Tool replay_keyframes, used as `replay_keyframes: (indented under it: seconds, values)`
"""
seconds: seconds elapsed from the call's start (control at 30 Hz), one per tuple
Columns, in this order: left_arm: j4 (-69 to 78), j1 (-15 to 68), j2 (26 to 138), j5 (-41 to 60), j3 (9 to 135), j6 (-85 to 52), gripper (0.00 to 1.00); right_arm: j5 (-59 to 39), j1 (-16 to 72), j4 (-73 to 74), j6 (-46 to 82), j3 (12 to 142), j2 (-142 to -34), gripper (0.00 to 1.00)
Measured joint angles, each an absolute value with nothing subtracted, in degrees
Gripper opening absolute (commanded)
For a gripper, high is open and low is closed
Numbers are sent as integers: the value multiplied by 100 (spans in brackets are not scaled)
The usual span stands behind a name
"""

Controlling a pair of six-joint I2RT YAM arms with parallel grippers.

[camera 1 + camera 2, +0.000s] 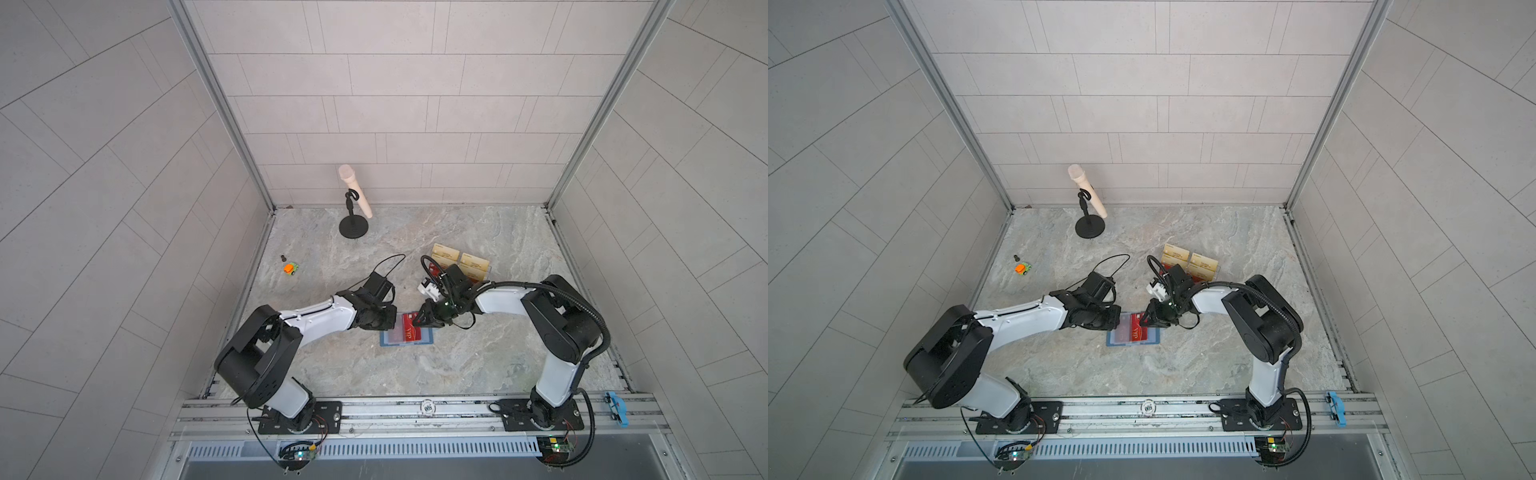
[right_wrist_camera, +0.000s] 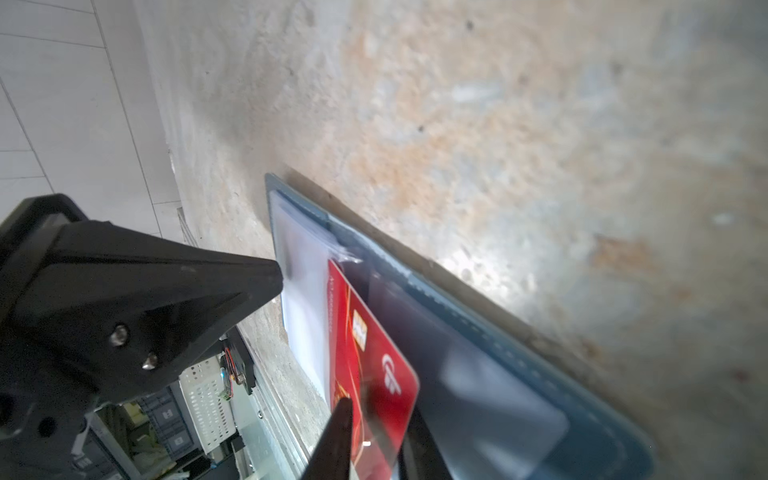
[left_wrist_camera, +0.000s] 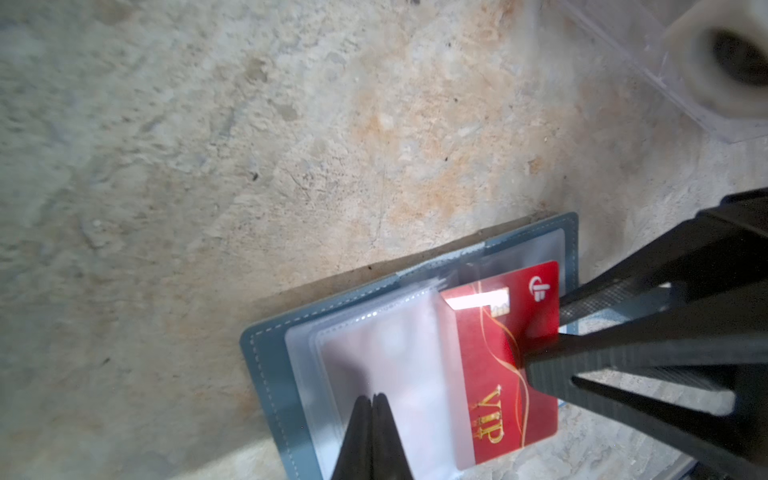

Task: Put the credit cards into the card holder

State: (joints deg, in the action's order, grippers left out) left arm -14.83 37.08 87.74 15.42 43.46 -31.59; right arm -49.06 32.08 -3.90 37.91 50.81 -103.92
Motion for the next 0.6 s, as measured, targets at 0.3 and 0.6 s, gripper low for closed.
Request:
replay_keyframes:
  seconds: [0.3,0.6]
  values:
    - [-1483,3708,8774,1544,4346,-3164,1,-4617,3389,-875,3566,5363,-10339,43]
    - [-1420,3708,8774,1581,4244,-3225,1,-4108,3726,-1498,3341,5708,-10339,45]
